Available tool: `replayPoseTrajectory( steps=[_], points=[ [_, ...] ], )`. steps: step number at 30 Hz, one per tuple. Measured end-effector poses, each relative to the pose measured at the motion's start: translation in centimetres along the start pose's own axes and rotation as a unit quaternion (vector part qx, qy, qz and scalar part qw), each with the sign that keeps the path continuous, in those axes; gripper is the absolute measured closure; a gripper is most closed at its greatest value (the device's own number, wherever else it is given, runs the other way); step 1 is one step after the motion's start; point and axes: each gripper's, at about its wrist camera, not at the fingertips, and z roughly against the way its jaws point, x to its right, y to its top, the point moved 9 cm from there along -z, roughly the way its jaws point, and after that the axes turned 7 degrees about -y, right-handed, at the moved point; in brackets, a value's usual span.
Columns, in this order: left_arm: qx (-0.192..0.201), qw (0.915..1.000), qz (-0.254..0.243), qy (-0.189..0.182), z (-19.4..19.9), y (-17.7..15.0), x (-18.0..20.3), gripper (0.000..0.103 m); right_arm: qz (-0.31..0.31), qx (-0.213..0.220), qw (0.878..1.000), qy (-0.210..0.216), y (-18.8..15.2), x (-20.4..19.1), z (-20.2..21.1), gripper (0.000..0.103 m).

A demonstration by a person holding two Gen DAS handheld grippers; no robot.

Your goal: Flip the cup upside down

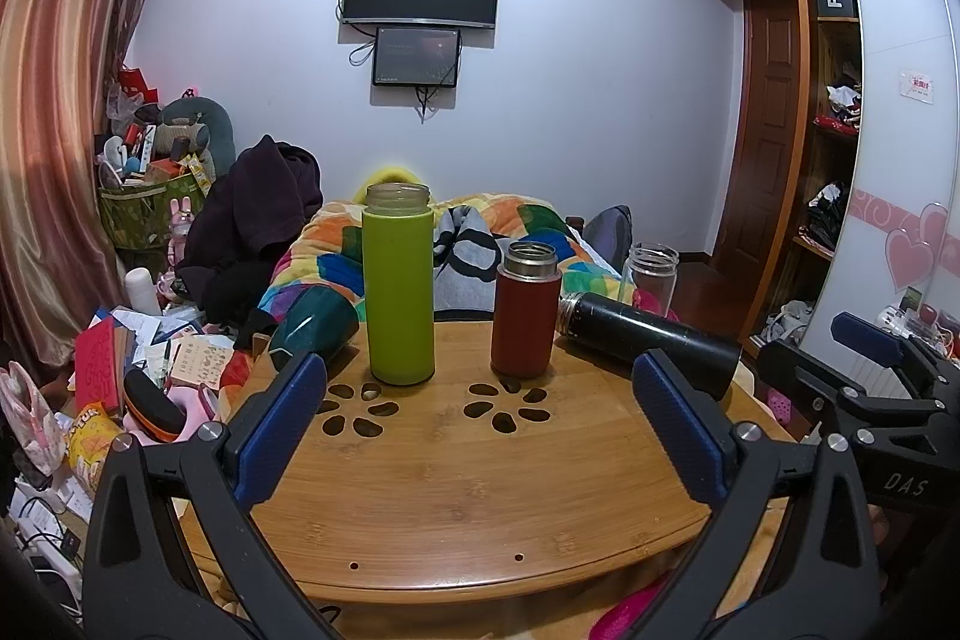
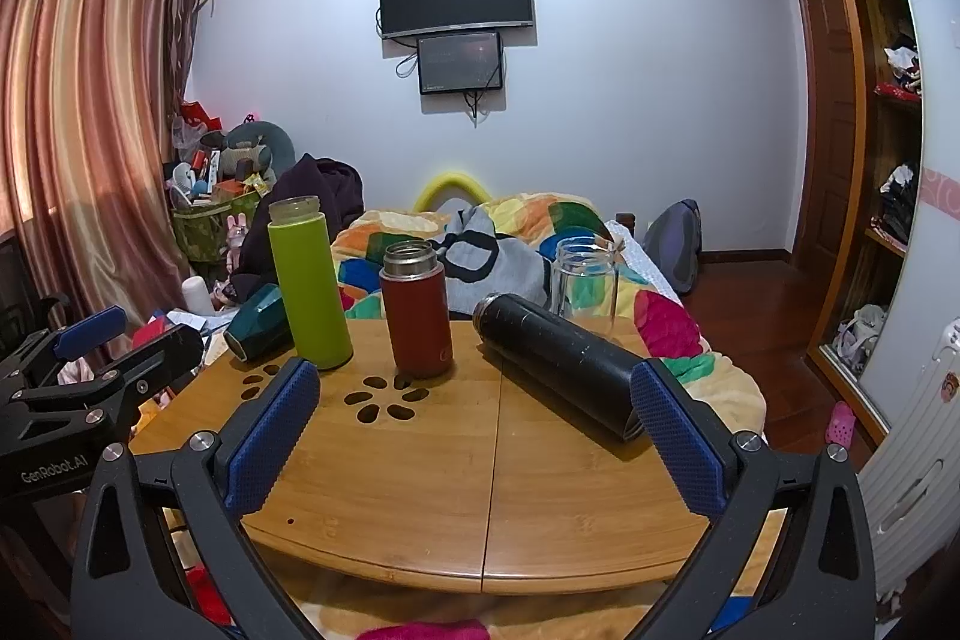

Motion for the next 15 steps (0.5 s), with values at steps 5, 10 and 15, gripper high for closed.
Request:
replayPoseTrajectory(
  steps=[5, 10, 15],
  points=[
    [0.003, 1.0000, -0.003, 0.002, 0.09, 0.24, 0.00, 0.000, 0.000, 0.000, 1.000, 0.000, 0.01, 0.06, 0.01, 0.000],
    [0.004, 1.0000, -0.004, 0.001, 0.09, 0.30, 0.03, 0.000, 0.000, 0.000, 1.000, 0.000, 0.01, 0.08, 0.03, 0.000],
    [0.001, 1.0000, -0.001, 0.003, 0.00, 0.24, 0.01, 0.000, -0.001, 0.000, 1.000, -0.001, 0.06, 0.22, 0.06, 0.000]
  ],
)
